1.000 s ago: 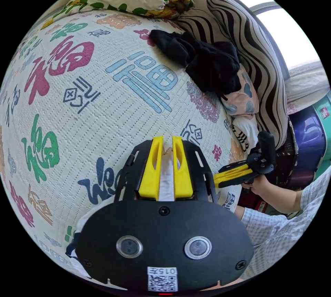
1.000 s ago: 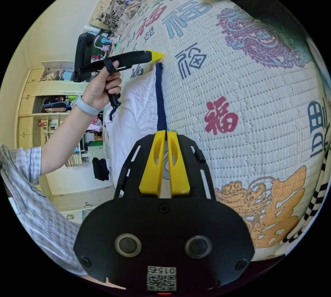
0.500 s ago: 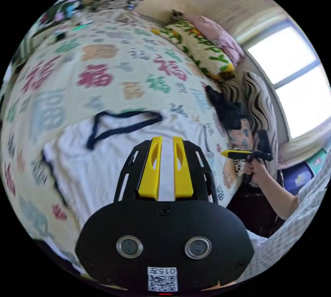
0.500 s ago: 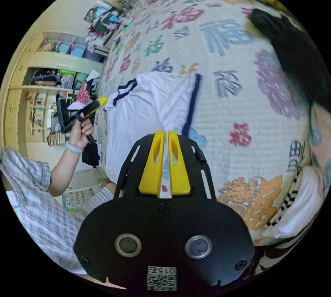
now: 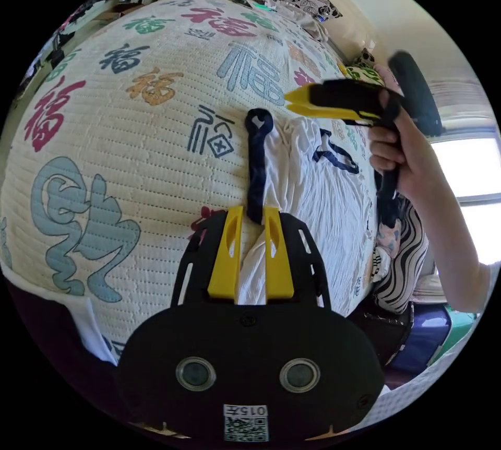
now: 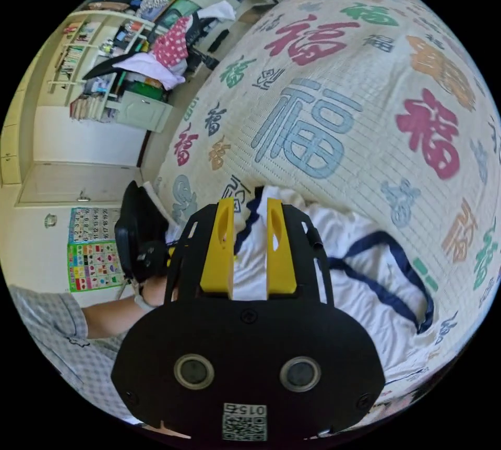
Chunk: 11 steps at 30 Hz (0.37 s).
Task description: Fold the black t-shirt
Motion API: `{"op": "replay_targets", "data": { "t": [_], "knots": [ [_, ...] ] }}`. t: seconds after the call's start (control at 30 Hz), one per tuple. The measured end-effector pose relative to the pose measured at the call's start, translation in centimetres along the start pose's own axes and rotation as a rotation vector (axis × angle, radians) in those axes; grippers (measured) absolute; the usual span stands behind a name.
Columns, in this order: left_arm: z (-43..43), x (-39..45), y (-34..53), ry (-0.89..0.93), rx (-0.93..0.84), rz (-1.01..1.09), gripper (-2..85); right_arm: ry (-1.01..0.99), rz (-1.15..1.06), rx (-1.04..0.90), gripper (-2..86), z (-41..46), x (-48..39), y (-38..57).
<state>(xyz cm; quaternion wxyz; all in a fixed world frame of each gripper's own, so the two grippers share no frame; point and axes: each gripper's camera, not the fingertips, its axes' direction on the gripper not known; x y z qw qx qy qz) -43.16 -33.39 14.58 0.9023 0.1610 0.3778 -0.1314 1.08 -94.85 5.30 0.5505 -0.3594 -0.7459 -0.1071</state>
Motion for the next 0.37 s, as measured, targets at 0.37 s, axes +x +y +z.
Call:
{"op": "replay_targets", "data": {
  "t": [0.37],
  "knots": [
    [-8.6, -1.2, 0.7, 0.095, 0.132, -0.032, -0.6, 0.172, 0.015, -0.062, -0.4, 7.3, -0.5, -8.4]
  ]
}}
